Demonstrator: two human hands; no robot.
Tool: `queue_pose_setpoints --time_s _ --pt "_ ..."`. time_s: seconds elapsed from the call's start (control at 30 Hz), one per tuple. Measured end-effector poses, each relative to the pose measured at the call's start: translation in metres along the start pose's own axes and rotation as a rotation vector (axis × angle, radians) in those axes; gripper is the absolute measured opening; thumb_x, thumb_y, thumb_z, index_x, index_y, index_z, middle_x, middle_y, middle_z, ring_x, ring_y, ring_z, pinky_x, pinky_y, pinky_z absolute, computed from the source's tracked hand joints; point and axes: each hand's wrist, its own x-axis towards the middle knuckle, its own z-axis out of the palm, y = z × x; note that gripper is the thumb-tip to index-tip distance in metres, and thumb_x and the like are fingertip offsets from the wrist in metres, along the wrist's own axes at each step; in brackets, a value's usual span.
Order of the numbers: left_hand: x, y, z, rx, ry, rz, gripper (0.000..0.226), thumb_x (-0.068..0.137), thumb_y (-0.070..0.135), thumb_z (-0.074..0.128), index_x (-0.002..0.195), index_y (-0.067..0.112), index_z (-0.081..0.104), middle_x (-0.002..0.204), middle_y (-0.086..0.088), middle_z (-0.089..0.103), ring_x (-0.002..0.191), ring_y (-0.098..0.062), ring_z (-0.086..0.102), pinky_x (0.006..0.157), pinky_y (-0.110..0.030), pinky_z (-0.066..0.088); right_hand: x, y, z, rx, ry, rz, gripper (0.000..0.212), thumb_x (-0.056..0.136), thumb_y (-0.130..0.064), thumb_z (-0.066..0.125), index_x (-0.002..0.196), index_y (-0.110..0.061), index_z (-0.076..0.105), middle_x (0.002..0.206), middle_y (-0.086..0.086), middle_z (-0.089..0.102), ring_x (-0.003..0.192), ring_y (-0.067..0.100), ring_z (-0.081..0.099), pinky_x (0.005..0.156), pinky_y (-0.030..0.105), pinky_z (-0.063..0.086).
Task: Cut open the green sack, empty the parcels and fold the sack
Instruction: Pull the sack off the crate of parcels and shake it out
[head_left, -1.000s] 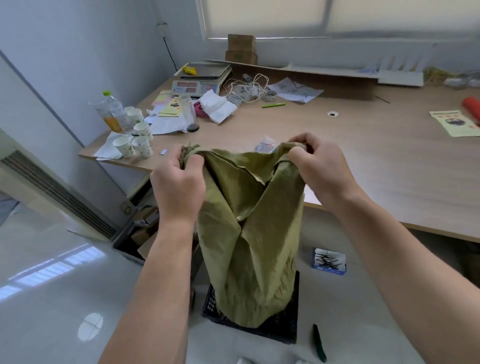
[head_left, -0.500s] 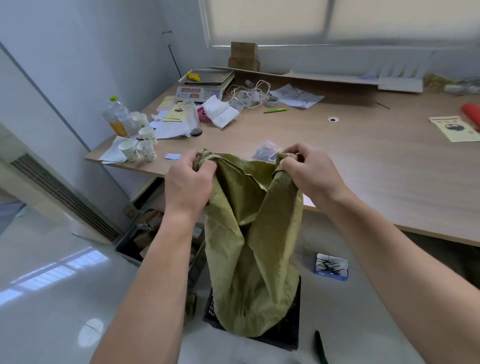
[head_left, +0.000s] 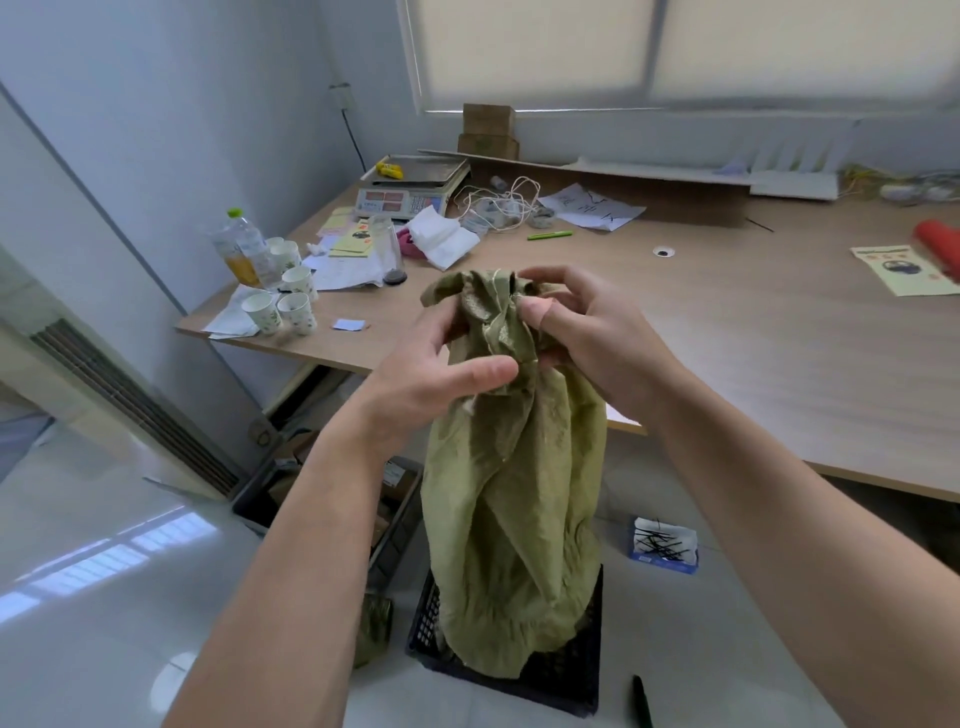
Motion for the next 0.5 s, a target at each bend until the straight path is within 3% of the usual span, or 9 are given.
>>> queue_pose_setpoints --time_s 0.1,0.2,0.3,0.4,0.5 --pt "0.003 0.003 0.004 0.004 0.039 0.026 0.065 0.071 0.034 0.08 0.13 0.027 0.053 0.126 -0.001 0.066 0.119 -0.017 0.061 0.101 -0.04 0.048 0.002 -0.007 0.002 -0.002 -0.004 -0.054 0.028 0.093 -0.018 0.062 0.121 -0.018 0.061 0.094 0.009 0.07 0.08 0.017 0.064 0.06 0.031 0.052" --pt "0.004 0.006 -0.001 -0.061 0.154 0.035 0.037 0.084 0.013 0.067 0.119 0.022 0.063 0.111 -0.003 0.072 0.107 -0.021 0.067 0.093 -0.039 0.054 0.007 -0.007 -0.006 -0.112 0.02 -0.089 0.043 0.08 -0.033 0.067 0.122 -0.028 0.062 0.087 -0.001 0.062 0.078 0.014 0.059 0.069 0.033 0.049" --pt "0.004 0.007 -0.013 -0.158 0.385 -0.074 0.036 0.09 -0.002 0.05 0.107 0.021 0.071 0.099 -0.004 0.075 0.101 -0.027 0.069 0.085 -0.039 0.057 0.008 -0.007 -0.024 -0.205 0.02 -0.064 0.062 0.067 -0.035 0.068 0.129 -0.036 0.058 0.106 0.0 0.061 0.088 0.015 0.061 0.085 0.032 0.05" --pt "0.009 0.005 -0.028 0.104 0.573 -0.181 0.037 0.086 0.002 0.044 0.097 0.024 0.072 0.096 -0.005 0.074 0.097 -0.027 0.067 0.087 -0.045 0.057 0.008 -0.011 -0.037 -0.441 0.083 -0.085 0.064 0.071 -0.016 0.058 0.134 -0.03 0.055 0.114 -0.003 0.06 0.094 0.012 0.058 0.083 0.022 0.045" --pt "0.009 0.008 -0.039 0.471 0.633 -0.175 0.037 0.081 -0.004 0.039 0.083 0.019 0.069 0.092 -0.006 0.068 0.088 -0.024 0.058 0.072 -0.036 0.049 0.017 -0.009 -0.049 -0.809 0.244 -0.229 0.044 0.076 0.005 0.047 0.108 -0.017 0.07 0.098 -0.005 0.058 0.098 0.018 0.056 0.078 0.015 0.034"
